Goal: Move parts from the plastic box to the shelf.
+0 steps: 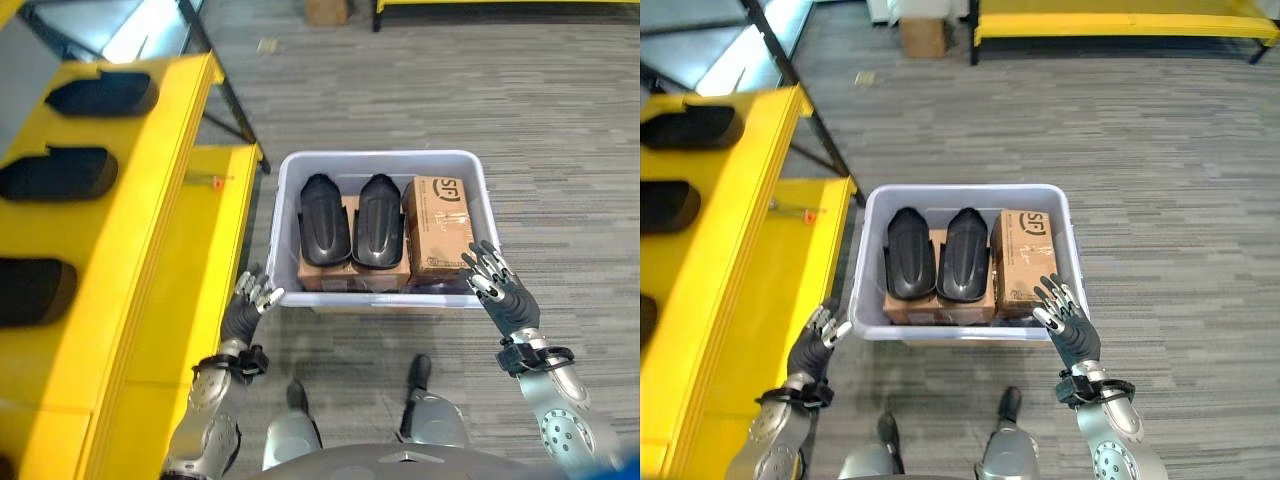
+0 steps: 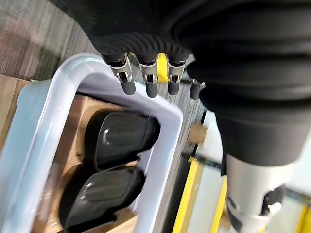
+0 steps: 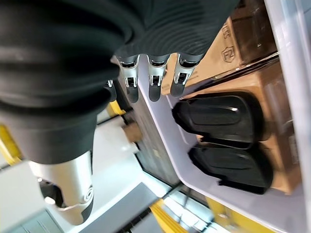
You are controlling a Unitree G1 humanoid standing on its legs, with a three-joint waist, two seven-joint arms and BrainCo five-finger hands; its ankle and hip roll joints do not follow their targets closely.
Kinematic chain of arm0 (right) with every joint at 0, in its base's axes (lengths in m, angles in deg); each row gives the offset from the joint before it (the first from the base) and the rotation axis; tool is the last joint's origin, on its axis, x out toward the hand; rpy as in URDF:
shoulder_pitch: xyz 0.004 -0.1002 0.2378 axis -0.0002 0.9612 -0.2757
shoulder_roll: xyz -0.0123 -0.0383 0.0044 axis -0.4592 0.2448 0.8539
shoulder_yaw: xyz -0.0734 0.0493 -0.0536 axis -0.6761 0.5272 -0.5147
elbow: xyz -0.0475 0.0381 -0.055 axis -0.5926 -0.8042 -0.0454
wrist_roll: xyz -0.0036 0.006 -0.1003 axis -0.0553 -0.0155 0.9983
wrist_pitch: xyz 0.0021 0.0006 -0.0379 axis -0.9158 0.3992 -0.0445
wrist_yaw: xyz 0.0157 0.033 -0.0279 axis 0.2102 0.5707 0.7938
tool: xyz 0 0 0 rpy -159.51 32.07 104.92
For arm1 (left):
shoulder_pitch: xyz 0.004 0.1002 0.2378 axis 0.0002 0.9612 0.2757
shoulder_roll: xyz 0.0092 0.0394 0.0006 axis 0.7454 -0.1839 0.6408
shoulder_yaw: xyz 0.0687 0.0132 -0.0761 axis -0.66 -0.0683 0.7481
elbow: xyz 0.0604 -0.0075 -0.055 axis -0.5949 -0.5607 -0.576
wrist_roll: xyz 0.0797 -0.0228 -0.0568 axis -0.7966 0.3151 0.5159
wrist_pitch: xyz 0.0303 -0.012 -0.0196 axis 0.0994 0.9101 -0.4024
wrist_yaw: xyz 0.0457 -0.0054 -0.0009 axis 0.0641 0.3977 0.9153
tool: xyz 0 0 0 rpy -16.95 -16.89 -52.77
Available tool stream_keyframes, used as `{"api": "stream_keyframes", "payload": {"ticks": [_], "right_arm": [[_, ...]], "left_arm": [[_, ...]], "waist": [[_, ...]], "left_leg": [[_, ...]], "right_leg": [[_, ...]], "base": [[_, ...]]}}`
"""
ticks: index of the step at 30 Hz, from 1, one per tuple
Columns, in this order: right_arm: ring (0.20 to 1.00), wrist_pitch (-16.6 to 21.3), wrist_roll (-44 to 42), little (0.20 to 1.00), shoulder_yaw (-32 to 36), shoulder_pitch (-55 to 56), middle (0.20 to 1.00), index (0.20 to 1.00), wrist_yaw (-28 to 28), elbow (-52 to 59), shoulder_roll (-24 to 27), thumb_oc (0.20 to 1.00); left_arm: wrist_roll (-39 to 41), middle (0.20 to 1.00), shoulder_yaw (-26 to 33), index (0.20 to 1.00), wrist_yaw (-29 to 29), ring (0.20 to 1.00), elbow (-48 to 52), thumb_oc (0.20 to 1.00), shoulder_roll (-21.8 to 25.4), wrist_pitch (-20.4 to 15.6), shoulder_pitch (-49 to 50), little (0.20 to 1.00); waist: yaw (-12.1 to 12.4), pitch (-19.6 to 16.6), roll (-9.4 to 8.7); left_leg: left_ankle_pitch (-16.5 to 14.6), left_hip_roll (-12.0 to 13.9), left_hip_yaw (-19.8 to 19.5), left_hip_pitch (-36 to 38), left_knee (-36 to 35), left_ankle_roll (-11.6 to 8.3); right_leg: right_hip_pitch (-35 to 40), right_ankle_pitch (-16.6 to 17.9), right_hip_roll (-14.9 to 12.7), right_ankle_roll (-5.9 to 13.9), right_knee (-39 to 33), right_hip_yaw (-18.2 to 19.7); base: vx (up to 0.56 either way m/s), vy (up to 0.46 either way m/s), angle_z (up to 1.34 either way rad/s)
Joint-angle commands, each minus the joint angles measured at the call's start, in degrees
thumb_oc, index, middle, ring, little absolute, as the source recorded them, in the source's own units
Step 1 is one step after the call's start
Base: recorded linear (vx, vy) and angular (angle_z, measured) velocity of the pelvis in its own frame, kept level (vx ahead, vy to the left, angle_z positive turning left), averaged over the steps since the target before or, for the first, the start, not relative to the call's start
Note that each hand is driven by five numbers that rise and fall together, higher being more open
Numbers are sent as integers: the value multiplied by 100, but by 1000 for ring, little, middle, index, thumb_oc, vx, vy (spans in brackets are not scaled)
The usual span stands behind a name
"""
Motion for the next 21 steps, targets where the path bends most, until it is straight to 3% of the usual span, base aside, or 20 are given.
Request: {"api": "stream_keyframes", "payload": {"ticks": [1, 2, 3, 4, 5, 7, 8, 9, 11, 13, 14, 15, 21], "right_arm": [[1000, 380, -74, 1000, 221, -250, 1000, 1000, -43, 447, -60, 1000], [1000, 380, -74, 1000, 219, -249, 1000, 1000, -43, 447, -60, 1000], [1000, 388, -68, 1000, 204, -285, 1000, 1000, -23, 426, -52, 1000], [1000, 406, -57, 1000, 193, -346, 1000, 1000, 34, 373, -46, 1000], [1000, 434, 47, 1000, 203, -357, 1000, 1000, 50, 369, -4, 1000], [1000, 472, 275, 1000, 301, -281, 1000, 1000, 66, 382, 33, 1000], [1000, 428, 290, 1000, 260, -252, 1000, 1000, -39, 416, 19, 1000], [1000, 380, 371, 1000, 102, -296, 1000, 1000, -221, 368, 51, 1000], [1000, 324, 479, 1000, 132, -267, 1000, 1000, -276, 385, 88, 1000], [1000, 333, 561, 1000, 182, -307, 1000, 1000, -256, 363, 31, 1000], [1000, 332, 562, 1000, 183, -310, 1000, 1000, -256, 363, 29, 1000], [1000, 336, 557, 1000, 164, -372, 1000, 1000, -234, 357, -16, 1000], [1000, 391, 525, 1000, 240, -351, 1000, 1000, -144, 379, -137, 1000]], "left_arm": [[237, 1000, 157, 1000, 12, 1000, 494, 1000, 168, -225, 188, 1000], [237, 1000, 158, 1000, 12, 1000, 497, 1000, 168, -223, 192, 1000], [239, 1000, 161, 1000, 27, 1000, 522, 1000, 182, -222, 230, 1000], [217, 1000, 201, 1000, 64, 1000, 548, 1000, 172, -226, 239, 1000], [167, 1000, 212, 1000, 75, 1000, 550, 1000, 145, -235, 259, 1000], [144, 1000, 234, 1000, 46, 1000, 511, 1000, 103, -262, 252, 1000], [210, 1000, 265, 1000, 3, 1000, 481, 1000, 73, -288, 283, 1000], [221, 1000, 229, 1000, -46, 1000, 408, 1000, 83, -346, 307, 1000], [240, 1000, 215, 1000, -134, 1000, 505, 1000, 173, -348, 181, 1000], [151, 1000, 238, 1000, -101, 1000, 596, 1000, 352, -427, 2, 1000], [151, 1000, 239, 1000, -101, 1000, 595, 1000, 353, -427, -2, 1000], [138, 1000, 259, 1000, 43, 1000, 567, 1000, 493, -499, -185, 1000], [198, 1000, 232, 1000, 186, 1000, 547, 1000, 565, -524, -294, 1000]], "waist": [[-4, 110, -20], [9, 118, -27], [44, 120, -32], [27, 104, -17], [21, 95, 10], [-26, 76, 112], [-21, 62, 162], [113, 46, 197], [73, 51, 217], [15, 131, 128], [20, 118, 132], [21, 180, 56], [2, 308, -24]], "left_leg": [[563, 404, 402, 317, -239, 60], [572, 401, 422, 349, -266, 59], [698, 587, 463, 417, -808, 54], [1095, 1132, 484, 397, -1703, -116], [1428, 1295, 651, 424, -2118, -265], [1615, 1375, 954, 389, -2289, -394], [1391, 1437, 1097, 565, -2190, -262], [1207, 1312, 834, 650, -2163, -184], [972, 1150, 932, 552, -1983, -189], [694, 933, 1006, 386, -1460, -196], [698, 938, 1008, 364, -1455, -191], [434, 741, 1066, 243, -1157, -122], [272, 738, 1213, -211, -669, -149]], "right_leg": [[-144, -684, -204, 62, 798, 313], [-137, -685, -205, 62, 798, 327], [-126, -695, -236, 154, 805, 422], [-128, -827, -429, 379, 926, 595], [-153, -908, -557, 466, 1062, 657], [-158, -951, -728, 585, 1284, 669], [-290, -930, -714, 540, 1525, 774], [-346, -874, -710, 600, 1581, 1022], [-290, -761, -877, 696, 1553, 1052], [-166, -646, -1099, 810, 1459, 1110], [-181, -626, -1091, 807, 1442, 1113], [-161, -438, -1279, 896, 1266, 1149], [-223, -260, -1478, 955, 1083, 1017]], "base": [[111, 81, -10], [150, 141, -12], [257, 290, -16], [351, 409, -27], [356, 451, -14], [225, 327, -17], [227, 336, -32], [193, 338, -48], [192, 309, -108], [110, 212, -8], [55, 227, 33], [28, 154, 9], [37, 108, -6]]}}
